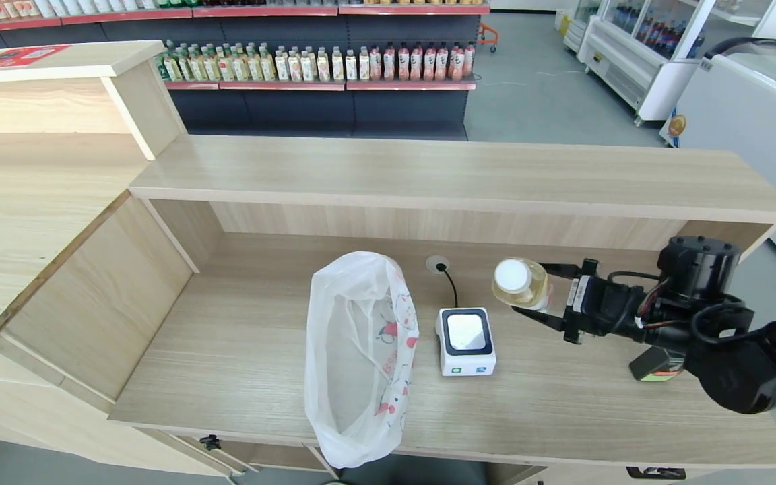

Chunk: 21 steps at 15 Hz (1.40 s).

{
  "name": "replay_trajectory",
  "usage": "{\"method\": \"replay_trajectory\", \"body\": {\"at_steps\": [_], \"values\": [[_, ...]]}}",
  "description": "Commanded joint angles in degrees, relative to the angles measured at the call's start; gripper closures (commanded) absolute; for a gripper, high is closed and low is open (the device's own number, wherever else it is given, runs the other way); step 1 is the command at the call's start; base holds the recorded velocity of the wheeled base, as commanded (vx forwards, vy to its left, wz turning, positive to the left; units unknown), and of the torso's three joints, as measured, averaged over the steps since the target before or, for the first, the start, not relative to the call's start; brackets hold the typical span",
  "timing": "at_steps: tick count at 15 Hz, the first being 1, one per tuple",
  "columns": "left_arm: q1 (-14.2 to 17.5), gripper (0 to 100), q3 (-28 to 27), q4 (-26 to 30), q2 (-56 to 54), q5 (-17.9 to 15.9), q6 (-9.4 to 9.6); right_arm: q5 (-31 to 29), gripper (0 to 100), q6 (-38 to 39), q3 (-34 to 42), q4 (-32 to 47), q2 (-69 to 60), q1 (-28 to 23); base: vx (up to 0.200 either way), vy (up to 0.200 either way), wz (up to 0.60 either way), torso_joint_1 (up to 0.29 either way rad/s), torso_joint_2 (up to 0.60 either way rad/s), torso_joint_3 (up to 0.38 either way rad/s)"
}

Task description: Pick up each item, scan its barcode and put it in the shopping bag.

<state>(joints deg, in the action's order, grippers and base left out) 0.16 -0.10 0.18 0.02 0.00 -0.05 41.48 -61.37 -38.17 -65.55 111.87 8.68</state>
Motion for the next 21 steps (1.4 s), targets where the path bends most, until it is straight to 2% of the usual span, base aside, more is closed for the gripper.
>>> {"method": "replay_trajectory", "body": {"at_steps": [1, 6, 9, 15, 21], "values": [[0.0, 0, 0.0, 0.0, 0.0, 0.0, 0.05, 1.2, 100, 0.1, -2.5, -1.0, 7.4, 0.1, 0.0, 0.0, 0.0, 0.0, 0.0, 0.0], [0.0, 0, 0.0, 0.0, 0.0, 0.0, 0.05, 4.7, 100, -0.1, -9.9, -0.9, 14.6, 0.6, 0.0, 0.0, 0.0, 0.0, 0.0, 0.0], [0.0, 0, 0.0, 0.0, 0.0, 0.0, -0.04, 6.1, 100, 0.0, -11.6, -0.9, 16.4, 1.3, 0.0, 0.0, 0.0, 0.0, 0.0, 0.0], [0.0, 0, 0.0, 0.0, 0.0, 0.0, 0.05, 7.7, 100, 0.2, -19.0, -0.7, 21.5, 4.7, 0.0, 0.0, 0.0, 0.0, 0.0, 0.0], [0.0, 0, 0.0, 0.0, 0.0, 0.0, -0.04, 7.6, 100, -0.1, -20.7, -1.0, 24.0, 4.9, 0.0, 0.0, 0.0, 0.0, 0.0, 0.0]]}}
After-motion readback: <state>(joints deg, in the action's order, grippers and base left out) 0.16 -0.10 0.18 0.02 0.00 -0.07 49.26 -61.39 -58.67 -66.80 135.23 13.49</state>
